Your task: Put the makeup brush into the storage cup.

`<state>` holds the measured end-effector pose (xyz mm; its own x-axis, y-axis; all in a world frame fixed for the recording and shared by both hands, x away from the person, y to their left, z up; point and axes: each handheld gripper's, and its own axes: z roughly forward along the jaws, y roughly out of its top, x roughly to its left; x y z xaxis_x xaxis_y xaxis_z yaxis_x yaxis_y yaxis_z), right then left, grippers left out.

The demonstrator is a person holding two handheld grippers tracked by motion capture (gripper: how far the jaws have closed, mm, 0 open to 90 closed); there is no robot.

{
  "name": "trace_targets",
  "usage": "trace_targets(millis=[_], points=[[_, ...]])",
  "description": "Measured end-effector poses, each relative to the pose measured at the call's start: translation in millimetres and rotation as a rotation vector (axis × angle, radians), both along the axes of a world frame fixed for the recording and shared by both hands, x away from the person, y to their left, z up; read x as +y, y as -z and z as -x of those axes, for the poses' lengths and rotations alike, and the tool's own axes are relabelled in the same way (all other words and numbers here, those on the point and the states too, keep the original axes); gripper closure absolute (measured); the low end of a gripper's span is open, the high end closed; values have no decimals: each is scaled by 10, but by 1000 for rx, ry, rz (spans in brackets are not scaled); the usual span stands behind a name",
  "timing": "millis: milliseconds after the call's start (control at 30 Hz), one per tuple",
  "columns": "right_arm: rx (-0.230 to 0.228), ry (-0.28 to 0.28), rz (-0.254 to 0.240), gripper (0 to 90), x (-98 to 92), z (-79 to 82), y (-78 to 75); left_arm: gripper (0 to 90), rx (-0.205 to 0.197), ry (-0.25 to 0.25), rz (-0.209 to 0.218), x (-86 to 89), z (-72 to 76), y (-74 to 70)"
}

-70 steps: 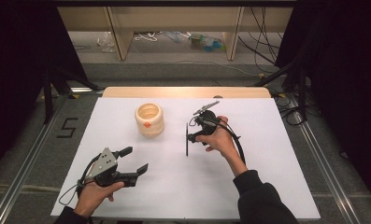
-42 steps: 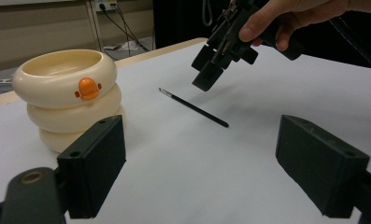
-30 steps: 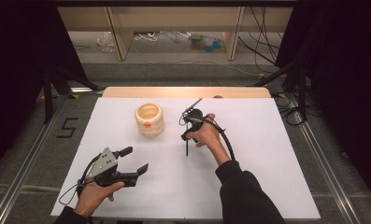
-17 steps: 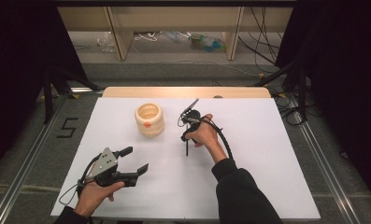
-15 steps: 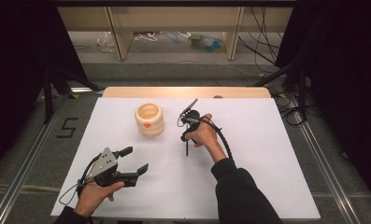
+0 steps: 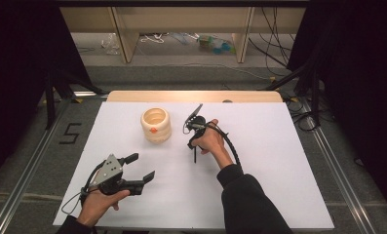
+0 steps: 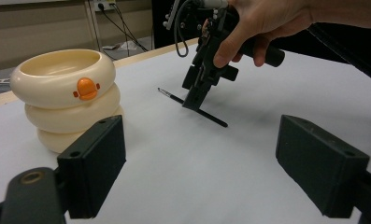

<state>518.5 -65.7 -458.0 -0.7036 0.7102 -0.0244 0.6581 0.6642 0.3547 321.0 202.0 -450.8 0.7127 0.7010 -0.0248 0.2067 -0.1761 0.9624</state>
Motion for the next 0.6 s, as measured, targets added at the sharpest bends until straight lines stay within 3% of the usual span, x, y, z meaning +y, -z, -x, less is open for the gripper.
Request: trace_targets(millis=[600], points=[[29,-15,18,408,32,0,55,162,-5,3,-3,4,-3,-3]])
